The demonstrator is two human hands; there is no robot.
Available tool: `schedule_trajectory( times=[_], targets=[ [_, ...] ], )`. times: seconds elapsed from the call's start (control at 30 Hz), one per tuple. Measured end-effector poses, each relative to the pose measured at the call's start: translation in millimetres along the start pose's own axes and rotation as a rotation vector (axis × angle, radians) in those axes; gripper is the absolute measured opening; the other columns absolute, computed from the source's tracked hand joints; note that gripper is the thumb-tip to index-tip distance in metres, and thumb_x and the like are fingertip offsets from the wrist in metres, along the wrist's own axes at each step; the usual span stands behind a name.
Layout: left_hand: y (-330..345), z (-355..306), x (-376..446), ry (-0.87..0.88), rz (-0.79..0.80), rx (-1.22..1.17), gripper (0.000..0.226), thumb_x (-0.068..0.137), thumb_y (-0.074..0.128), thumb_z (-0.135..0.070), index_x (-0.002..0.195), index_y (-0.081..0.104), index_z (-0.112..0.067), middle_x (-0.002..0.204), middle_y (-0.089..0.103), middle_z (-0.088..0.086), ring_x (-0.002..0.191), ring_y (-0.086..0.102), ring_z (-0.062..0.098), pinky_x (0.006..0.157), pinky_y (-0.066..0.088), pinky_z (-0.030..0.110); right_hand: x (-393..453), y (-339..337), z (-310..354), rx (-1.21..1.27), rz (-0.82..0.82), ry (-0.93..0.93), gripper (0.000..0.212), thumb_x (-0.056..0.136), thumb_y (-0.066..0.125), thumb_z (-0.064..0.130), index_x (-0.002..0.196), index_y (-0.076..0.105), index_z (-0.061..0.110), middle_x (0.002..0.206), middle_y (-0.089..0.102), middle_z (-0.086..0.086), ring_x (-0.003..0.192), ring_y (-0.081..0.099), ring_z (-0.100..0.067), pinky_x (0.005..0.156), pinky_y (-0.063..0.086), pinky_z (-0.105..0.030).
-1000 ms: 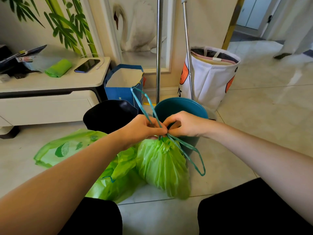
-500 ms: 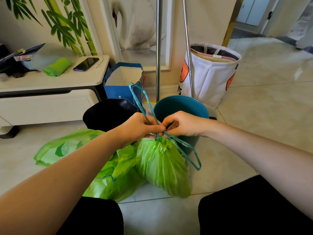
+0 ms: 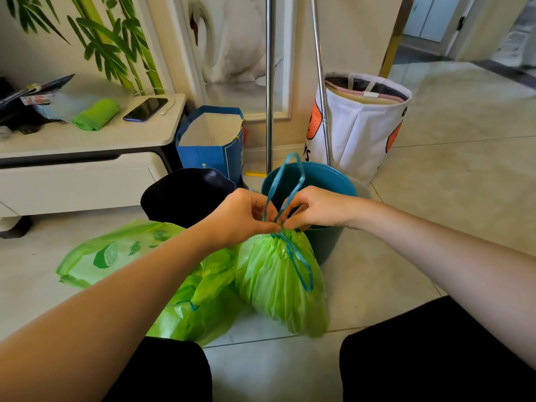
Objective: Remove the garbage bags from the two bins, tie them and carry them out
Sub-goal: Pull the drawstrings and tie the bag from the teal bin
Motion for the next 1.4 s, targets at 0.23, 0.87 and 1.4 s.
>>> schedule_trajectory(
  times=[0.23,0.87,1.4],
  targets=[
    [10,-11,-9,0.416,-0.152,0.538,0.023,0.076,0.069,-0.014,0.091,0.052,-0.014,0.081,0.052,-0.007,0.074,0.054,0.02,0.062,0.048,0.035,-2,-2,-1,-0.018,0.025,-0.006,0.013,0.082,0.07,0.013,0.073,0.069,0.022,0.053,0.061,0.017,0.057,0.051,0.0,0.059,0.042,-0.012],
    [12,-10,-16,0.677,-0.248,0.574,0.013,0.08,0.066,-0.009,0.089,0.056,-0.012,0.078,0.059,0.007,0.069,0.056,0.023,0.056,0.046,0.031,-8,-6,0,0.039,-0.067,-0.034,0.013,0.088,0.063,0.013,0.084,0.066,0.025,0.073,0.067,0.012,0.068,0.061,0.001,0.065,0.053,-0.019],
    [8,-6,-13,0.553,-0.261,0.488,0.007,0.08,0.068,-0.006,0.086,0.066,-0.009,0.081,0.063,0.005,0.072,0.06,0.023,0.06,0.053,0.04,-5,-18,4,-0.223,-0.298,-0.146,0.007,0.087,0.064,0.015,0.086,0.058,0.019,0.053,0.053,0.006,0.047,0.043,-0.005,0.055,0.042,-0.027]
  ],
)
Point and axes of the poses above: each hand's wrist, its own x-axis towards the middle knuckle, its own y-axis out of the palm, z = x × y, the point moved 2 cm from there along x, towards the middle knuckle
